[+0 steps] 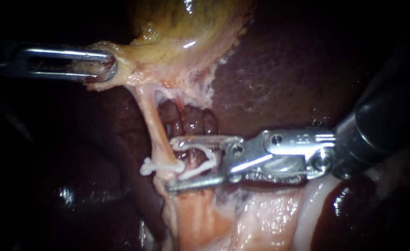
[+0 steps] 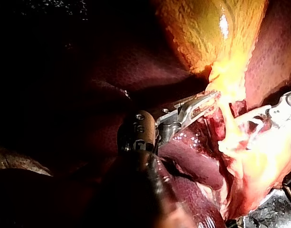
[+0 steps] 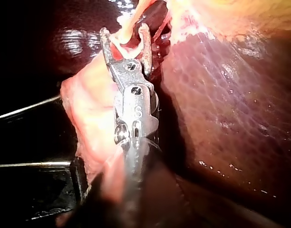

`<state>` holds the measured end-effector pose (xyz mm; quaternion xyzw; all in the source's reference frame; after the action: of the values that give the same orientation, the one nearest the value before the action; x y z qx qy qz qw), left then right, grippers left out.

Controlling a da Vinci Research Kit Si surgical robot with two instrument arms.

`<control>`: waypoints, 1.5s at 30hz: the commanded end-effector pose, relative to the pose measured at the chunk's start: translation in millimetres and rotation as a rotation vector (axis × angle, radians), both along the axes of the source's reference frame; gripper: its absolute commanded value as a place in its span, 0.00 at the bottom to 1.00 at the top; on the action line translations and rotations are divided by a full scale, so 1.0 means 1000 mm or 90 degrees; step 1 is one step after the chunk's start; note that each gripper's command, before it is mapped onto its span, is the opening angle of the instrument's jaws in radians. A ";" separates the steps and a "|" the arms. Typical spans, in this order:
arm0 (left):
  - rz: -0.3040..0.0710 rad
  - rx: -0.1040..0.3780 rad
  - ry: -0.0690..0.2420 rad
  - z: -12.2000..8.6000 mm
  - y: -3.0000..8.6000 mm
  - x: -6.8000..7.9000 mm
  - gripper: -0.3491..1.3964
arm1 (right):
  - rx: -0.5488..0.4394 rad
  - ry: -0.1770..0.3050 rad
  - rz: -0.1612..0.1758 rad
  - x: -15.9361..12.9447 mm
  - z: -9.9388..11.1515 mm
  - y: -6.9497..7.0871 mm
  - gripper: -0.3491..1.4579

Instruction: Clipping second clip left tube

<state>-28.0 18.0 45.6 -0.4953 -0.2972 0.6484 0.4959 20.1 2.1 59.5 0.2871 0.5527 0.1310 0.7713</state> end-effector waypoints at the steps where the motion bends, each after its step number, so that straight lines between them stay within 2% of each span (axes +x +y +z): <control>1: 0.000 0.000 0.000 0.0000 0.0000 0.0000 0.00 | -0.001 -0.001 0.000 -0.0001 0.0003 0.0002 0.47; 5: 0.001 0.000 -0.001 0.0000 0.0000 -0.0002 0.00 | 0.001 -0.001 0.000 0.0010 0.0008 0.0006 0.47; 8: 0.001 0.000 -0.001 -0.0001 0.0000 -0.0003 0.00 | 0.006 0.010 -0.011 0.0023 0.0007 0.0005 0.47; 11: 0.002 0.001 -0.002 -0.0001 0.0000 -0.0004 0.00 | 0.021 0.043 -0.014 0.0036 0.0003 0.0002 0.47; 15: 0.002 0.000 -0.001 0.0000 -0.0001 -0.0005 0.00 | 0.027 0.086 -0.031 0.0049 -0.0006 -0.0004 0.47; 21: 0.002 0.000 -0.001 0.0000 -0.0001 -0.0005 0.00 | 0.026 0.111 -0.053 0.0048 -0.0020 -0.0013 0.47; 26: 0.002 0.000 -0.002 0.0000 -0.0001 -0.0005 0.00 | 0.027 0.115 -0.054 0.0038 -0.0030 -0.0014 0.44; 34: 0.002 0.000 -0.002 0.0000 -0.0001 -0.0005 0.00 | 0.064 0.104 -0.048 0.0029 -0.0034 -0.0010 0.29; 41: 0.002 0.000 -0.001 0.0000 -0.0001 -0.0006 0.00 | 0.086 0.107 -0.063 0.0025 -0.0036 -0.0009 0.00; 45: 0.002 0.000 -0.001 0.0000 -0.0001 -0.0006 0.00 | 0.090 0.109 -0.068 0.0025 -0.0036 -0.0008 0.00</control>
<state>-28.6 17.9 45.6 -0.4955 -0.2986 0.6486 0.4946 22.5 1.3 55.9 0.3796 0.5900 0.1033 0.7051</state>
